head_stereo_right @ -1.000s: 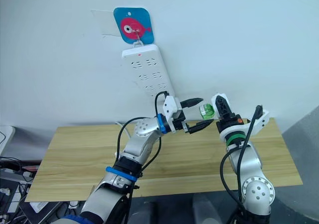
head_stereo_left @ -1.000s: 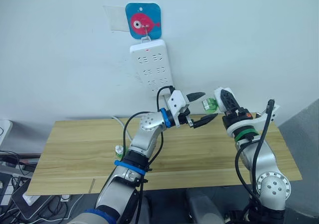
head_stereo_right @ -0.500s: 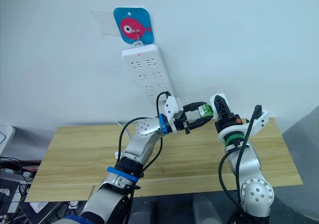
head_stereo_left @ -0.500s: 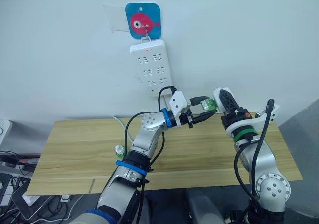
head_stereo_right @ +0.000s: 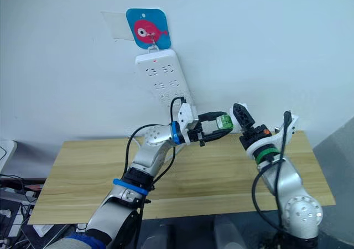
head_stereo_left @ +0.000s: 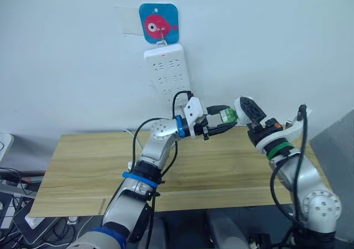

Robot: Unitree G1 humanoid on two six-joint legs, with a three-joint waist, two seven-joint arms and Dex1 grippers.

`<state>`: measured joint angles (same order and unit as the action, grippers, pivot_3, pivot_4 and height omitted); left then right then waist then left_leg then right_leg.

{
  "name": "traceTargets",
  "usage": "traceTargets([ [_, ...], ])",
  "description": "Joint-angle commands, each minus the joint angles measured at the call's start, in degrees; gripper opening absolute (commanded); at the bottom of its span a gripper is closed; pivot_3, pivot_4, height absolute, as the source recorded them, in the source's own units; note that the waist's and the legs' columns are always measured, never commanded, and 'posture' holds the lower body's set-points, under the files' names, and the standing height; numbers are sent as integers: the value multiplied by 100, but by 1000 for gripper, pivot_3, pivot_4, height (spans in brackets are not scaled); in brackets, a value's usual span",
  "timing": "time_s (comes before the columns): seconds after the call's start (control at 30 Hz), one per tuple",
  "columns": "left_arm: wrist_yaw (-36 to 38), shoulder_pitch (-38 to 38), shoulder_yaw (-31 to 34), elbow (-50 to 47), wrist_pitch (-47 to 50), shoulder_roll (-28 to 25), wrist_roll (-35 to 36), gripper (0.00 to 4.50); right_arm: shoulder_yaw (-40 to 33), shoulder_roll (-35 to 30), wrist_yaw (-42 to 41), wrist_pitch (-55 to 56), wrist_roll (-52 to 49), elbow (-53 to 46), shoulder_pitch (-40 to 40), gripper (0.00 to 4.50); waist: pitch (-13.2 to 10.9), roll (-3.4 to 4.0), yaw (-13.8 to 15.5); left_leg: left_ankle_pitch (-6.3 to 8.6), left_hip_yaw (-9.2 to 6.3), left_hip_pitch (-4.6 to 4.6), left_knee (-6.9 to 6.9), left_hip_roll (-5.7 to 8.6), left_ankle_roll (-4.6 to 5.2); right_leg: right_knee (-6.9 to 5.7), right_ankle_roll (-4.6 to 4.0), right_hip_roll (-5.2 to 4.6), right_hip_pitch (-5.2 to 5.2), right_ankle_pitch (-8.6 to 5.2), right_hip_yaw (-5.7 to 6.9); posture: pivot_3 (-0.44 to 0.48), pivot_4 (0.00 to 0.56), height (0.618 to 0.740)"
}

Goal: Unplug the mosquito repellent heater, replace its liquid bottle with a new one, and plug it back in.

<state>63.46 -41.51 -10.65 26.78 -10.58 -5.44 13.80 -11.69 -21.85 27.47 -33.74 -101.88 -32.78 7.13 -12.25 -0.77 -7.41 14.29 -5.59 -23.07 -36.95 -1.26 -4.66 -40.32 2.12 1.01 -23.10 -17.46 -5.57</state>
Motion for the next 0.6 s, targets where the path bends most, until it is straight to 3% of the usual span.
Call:
traceTargets([
  [0.03, 786, -105, -144, 7, -399, -157, 116, 2291, -415, -93, -377, -468, -1068, 315, -64, 4436, 2, -3, -38, 0, -1, 1, 1, -1, 0, 0, 0, 1, 0, 0, 1, -148, 165, 740],
  [0.23, 1423, -164, -265, 292, -812, -347, 41, 2291, -454, -248, -980, -1652, -1112, 843, -158, 4436, 3, 0, -73, 0, 2, 6, -3, -10, 1, -12, -1, 13, 0, 0, -4, -135, 176, 740],
  [0.6, 1451, -58, -266, 201, -1155, -472, -129, 2291, -398, -1608, -2506, -3216, -1112, 1923, 206, 4436, 3, -1, -51, 0, 2, 6, -3, -10, 1, -10, 0, 13, 1, -1, -4, -121, 183, 740],
])
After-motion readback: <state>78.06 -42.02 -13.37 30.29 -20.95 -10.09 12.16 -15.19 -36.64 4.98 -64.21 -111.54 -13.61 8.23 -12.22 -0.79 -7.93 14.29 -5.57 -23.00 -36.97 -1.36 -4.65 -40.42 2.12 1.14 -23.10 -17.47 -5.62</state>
